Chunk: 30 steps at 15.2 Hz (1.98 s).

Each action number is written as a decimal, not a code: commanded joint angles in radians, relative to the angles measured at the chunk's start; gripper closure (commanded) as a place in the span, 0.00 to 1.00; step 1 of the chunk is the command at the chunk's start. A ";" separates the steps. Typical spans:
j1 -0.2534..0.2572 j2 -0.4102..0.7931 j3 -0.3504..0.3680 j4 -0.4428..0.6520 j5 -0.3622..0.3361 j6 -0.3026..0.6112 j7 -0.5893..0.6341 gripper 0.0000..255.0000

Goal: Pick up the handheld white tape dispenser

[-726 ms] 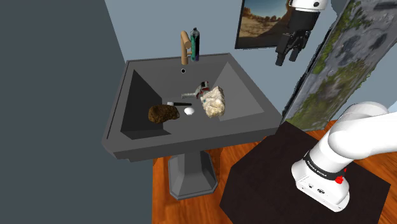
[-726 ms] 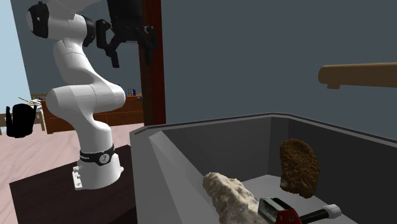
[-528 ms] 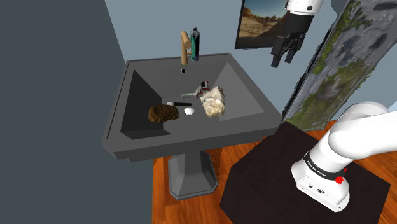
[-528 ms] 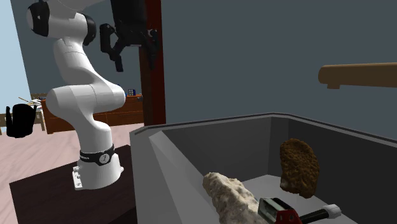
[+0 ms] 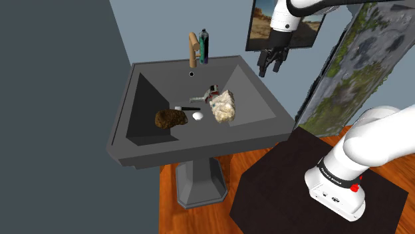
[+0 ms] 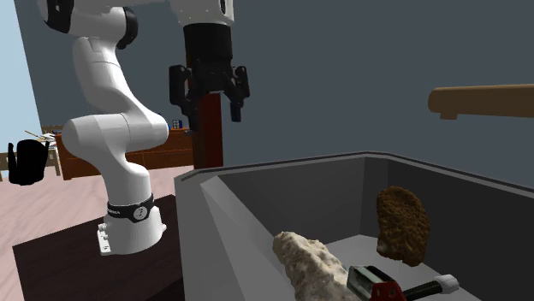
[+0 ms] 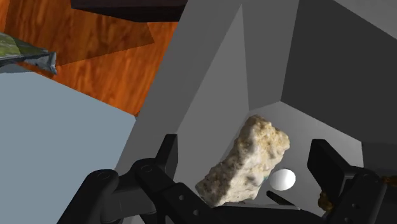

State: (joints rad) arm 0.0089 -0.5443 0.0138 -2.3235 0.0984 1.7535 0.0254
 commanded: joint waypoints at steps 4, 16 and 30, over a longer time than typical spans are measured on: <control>0.006 0.184 0.012 0.061 0.002 0.134 -0.002 0.00; 0.020 0.629 0.036 0.322 -0.014 0.339 0.008 0.00; 0.034 0.941 0.039 0.530 -0.035 0.455 0.015 0.00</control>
State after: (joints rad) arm 0.0424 0.3898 0.0529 -1.7901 0.0638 2.1985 0.0403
